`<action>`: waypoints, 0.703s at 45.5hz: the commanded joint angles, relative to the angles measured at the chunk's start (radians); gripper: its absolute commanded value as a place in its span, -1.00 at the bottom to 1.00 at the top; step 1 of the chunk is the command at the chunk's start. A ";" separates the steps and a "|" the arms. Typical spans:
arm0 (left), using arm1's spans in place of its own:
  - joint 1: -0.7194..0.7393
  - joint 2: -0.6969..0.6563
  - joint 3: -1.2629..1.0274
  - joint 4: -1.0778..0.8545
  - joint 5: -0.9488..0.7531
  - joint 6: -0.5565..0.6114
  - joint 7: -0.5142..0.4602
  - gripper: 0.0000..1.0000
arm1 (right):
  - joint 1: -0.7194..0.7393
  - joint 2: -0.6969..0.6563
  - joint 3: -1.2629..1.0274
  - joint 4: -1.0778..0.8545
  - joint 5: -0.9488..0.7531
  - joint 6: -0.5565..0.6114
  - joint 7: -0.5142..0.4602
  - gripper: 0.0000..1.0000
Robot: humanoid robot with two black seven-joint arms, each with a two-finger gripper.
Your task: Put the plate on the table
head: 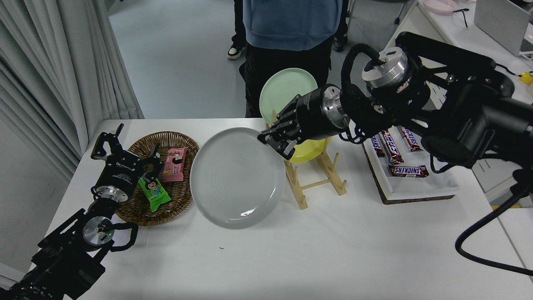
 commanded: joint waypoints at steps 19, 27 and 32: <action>0.000 0.000 0.000 -0.001 0.000 0.000 0.000 1.00 | -0.285 0.146 -0.020 -0.322 0.018 -0.013 0.001 -1.00; 0.000 0.000 -0.001 -0.001 0.000 0.000 0.000 1.00 | -0.333 0.173 -0.005 -0.404 0.018 -0.013 0.000 -1.00; 0.000 0.000 0.000 0.000 0.000 0.000 0.000 1.00 | -0.348 0.199 -0.003 -0.449 0.021 -0.013 -0.002 -1.00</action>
